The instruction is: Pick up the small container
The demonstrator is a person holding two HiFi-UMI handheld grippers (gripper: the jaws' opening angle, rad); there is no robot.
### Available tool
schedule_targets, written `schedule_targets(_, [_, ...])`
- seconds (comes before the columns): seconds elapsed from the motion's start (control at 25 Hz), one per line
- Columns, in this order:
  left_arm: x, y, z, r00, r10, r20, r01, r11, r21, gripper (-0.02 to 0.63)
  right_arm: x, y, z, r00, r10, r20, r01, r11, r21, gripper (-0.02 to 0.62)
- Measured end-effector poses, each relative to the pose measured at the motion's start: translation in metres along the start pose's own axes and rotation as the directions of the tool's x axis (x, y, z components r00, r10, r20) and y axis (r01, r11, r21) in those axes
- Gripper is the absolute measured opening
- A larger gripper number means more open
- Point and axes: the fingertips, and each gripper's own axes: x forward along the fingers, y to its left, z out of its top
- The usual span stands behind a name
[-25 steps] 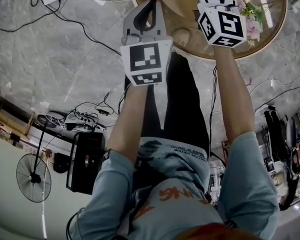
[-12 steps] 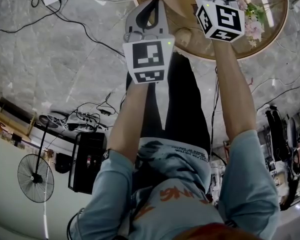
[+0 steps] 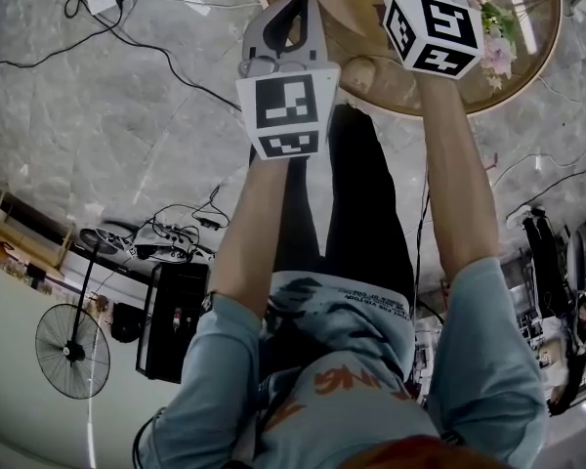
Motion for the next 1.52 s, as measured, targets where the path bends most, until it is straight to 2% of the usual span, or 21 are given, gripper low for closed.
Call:
schedule_targets(0.28, [-0.005, 0.0, 0.021, 0.998, 0.002, 0.058, -0.003, 1.0, 0.023, 0.023, -0.02, 0.013, 0.012, 0.998, 0.059, -0.031, -0.059, 0.998, -0.012, 0.15])
schedule_targets(0.56, [-0.034, -0.017, 0.044, 0.992, 0.038, 0.12, -0.035, 0.999, -0.031, 0.025, -0.071, 0.011, 0.06, 0.997, 0.069, 0.03, -0.068, 0.997, -0.029, 0.15])
schedule_targets(0.68, [-0.047, -0.022, 0.066, 0.986, 0.048, 0.158, -0.039, 0.998, -0.058, 0.024, -0.094, 0.011, 0.084, 0.996, 0.072, 0.054, -0.068, 0.996, -0.061, 0.15])
schedule_targets(0.92, [-0.083, -0.052, 0.134, 0.96, 0.047, 0.275, -0.042, 0.999, -0.026, 0.023, -0.147, 0.004, 0.126, 0.994, 0.07, 0.082, -0.061, 0.993, -0.103, 0.15])
schedule_targets(1.08, [-0.123, -0.074, 0.166, 0.95, 0.063, 0.305, -0.047, 0.997, -0.057, 0.023, -0.194, -0.003, 0.16, 0.992, 0.074, 0.1, -0.071, 0.997, -0.038, 0.15])
schedule_targets(1.24, [-0.157, -0.085, 0.206, 0.933, 0.076, 0.351, -0.055, 0.996, -0.069, 0.023, -0.225, -0.005, 0.208, 0.986, 0.075, 0.148, -0.068, 0.996, -0.048, 0.15])
schedule_targets(1.36, [-0.206, -0.1, 0.234, 0.918, 0.104, 0.383, -0.077, 0.993, -0.086, 0.024, -0.268, 0.004, 0.247, 0.98, 0.086, 0.18, -0.078, 0.996, -0.048, 0.15])
schedule_targets(1.52, [-0.262, -0.118, 0.276, 0.884, 0.149, 0.443, -0.122, 0.989, -0.088, 0.023, -0.315, 0.014, 0.302, 0.965, 0.119, 0.232, -0.098, 0.99, -0.097, 0.15])
